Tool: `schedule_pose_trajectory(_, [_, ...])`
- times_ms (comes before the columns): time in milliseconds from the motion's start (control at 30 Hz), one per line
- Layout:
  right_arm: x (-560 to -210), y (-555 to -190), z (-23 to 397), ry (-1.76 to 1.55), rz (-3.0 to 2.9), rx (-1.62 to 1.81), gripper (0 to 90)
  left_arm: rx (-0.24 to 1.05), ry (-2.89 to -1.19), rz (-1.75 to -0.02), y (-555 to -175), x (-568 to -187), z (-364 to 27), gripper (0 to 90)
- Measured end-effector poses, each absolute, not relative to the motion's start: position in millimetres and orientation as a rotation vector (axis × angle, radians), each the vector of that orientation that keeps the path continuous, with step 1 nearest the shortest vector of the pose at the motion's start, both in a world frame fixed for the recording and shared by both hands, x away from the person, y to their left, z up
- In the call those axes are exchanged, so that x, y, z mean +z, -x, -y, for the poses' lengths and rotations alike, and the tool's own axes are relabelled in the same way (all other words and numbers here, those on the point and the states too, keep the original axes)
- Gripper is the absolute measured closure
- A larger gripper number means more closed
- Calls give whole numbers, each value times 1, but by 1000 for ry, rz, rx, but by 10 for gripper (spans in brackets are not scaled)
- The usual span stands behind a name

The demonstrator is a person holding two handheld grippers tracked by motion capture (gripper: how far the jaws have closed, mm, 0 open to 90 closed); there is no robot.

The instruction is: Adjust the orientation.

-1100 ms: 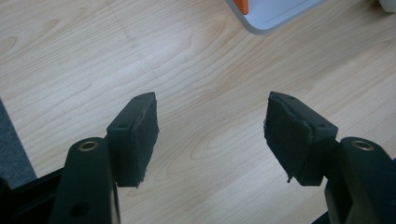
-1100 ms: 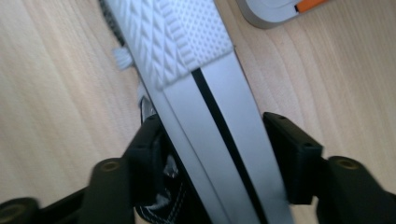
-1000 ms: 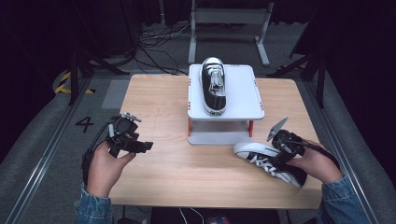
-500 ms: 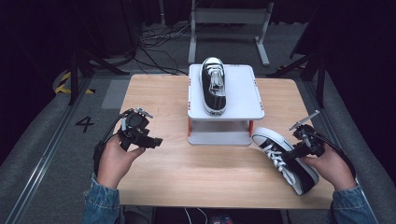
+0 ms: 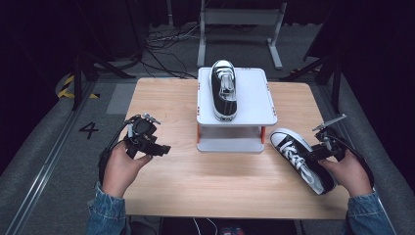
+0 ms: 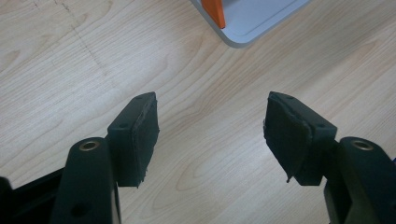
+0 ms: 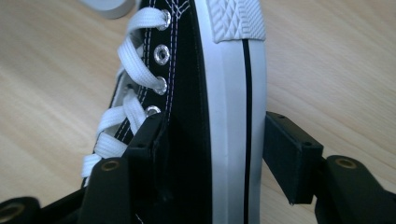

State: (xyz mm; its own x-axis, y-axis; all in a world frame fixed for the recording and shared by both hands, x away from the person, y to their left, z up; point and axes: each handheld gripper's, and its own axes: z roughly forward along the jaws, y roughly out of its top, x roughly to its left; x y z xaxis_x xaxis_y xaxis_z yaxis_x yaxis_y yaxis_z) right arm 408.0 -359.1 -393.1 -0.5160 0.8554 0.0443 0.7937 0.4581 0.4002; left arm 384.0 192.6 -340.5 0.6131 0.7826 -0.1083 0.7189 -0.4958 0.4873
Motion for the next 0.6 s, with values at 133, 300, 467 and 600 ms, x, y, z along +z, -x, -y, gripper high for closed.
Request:
schedule_pose_trajectory(133, [-392,-407,366,-1437,-2430,503,501,177,-2351,-1182,-385,-342,-191,361])
schedule_pose_trajectory(300, [-387,-403,382,-1442,-2289,439,481,174,-2360,-1176,-387,-343,-189,361])
schedule_pose_trajectory(467, [-374,-390,395,-1468,-2373,519,504,164,-2360,-1167,-391,-343,-184,361])
schedule_pose_trajectory(600, [-360,-373,386,-1428,-2515,505,578,157,-2384,-1140,-395,-344,-176,361])
